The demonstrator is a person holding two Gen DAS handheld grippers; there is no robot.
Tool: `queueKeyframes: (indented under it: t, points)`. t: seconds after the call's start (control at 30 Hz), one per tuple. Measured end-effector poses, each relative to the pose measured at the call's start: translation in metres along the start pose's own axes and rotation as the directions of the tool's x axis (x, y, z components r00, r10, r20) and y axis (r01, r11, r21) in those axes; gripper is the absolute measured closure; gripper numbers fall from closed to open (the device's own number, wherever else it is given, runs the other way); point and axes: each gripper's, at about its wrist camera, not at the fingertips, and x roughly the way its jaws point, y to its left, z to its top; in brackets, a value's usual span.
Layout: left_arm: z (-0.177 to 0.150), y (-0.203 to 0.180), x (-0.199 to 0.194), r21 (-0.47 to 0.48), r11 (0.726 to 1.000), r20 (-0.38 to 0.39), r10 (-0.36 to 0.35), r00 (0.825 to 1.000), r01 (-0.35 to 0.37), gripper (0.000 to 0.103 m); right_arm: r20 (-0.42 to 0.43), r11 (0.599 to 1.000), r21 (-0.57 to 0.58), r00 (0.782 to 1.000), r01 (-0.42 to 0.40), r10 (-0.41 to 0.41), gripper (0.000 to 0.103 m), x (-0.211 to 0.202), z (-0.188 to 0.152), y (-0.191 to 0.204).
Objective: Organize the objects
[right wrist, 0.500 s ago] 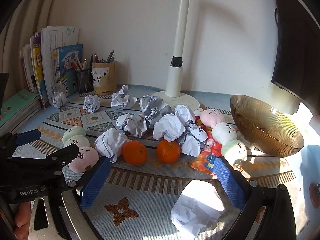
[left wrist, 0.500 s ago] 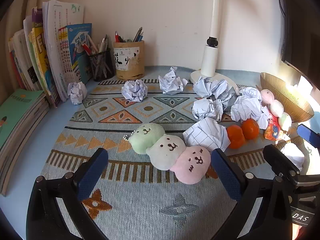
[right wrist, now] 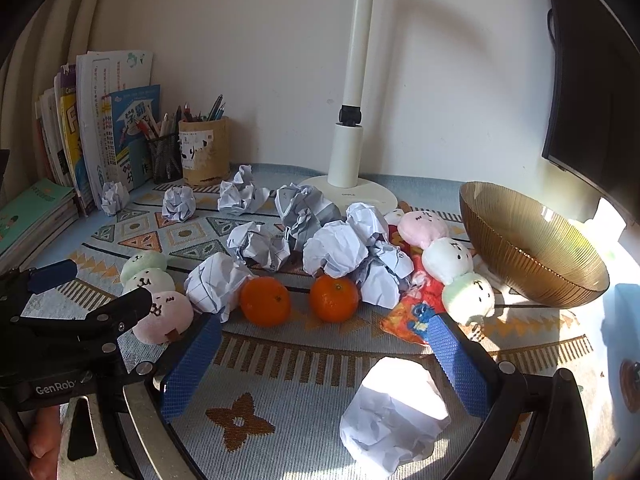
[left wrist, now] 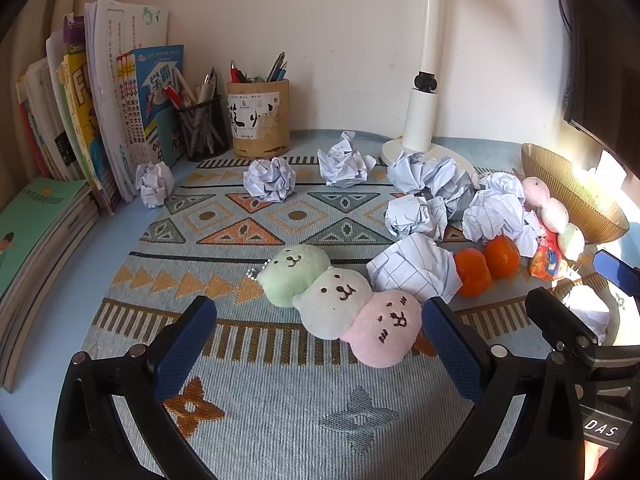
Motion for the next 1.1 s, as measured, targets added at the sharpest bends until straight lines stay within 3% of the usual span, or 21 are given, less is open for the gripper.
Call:
queueKeyframes:
  t: [0.87,0.93,1.03,1.1]
  points:
    - [-0.001,-0.004,0.004,0.018,1.0,-0.026,0.017,1.0,-0.017,0.001,-0.008,0.998,0.05,0.999,-0.034,0.035,0.0,0.0,0.0,-0.009]
    - [0.0,-0.01,0.012,0.048,0.998,-0.066,0.036,0.997,-0.033,0.001,-0.007,0.996,0.07,0.998,-0.063,0.064,0.0,0.0,0.001,-0.014]
    - [-0.003,-0.03,0.027,0.167,0.983,-0.142,0.095,0.985,-0.071,0.001,-0.012,0.987,0.118,0.993,-0.113,0.115,0.0,0.002,0.002,-0.023]
    - [-0.007,-0.042,0.028,0.235,0.963,-0.124,0.163,0.979,-0.13,0.001,-0.018,0.977,0.145,0.986,-0.159,0.164,0.0,0.005,0.003,-0.029]
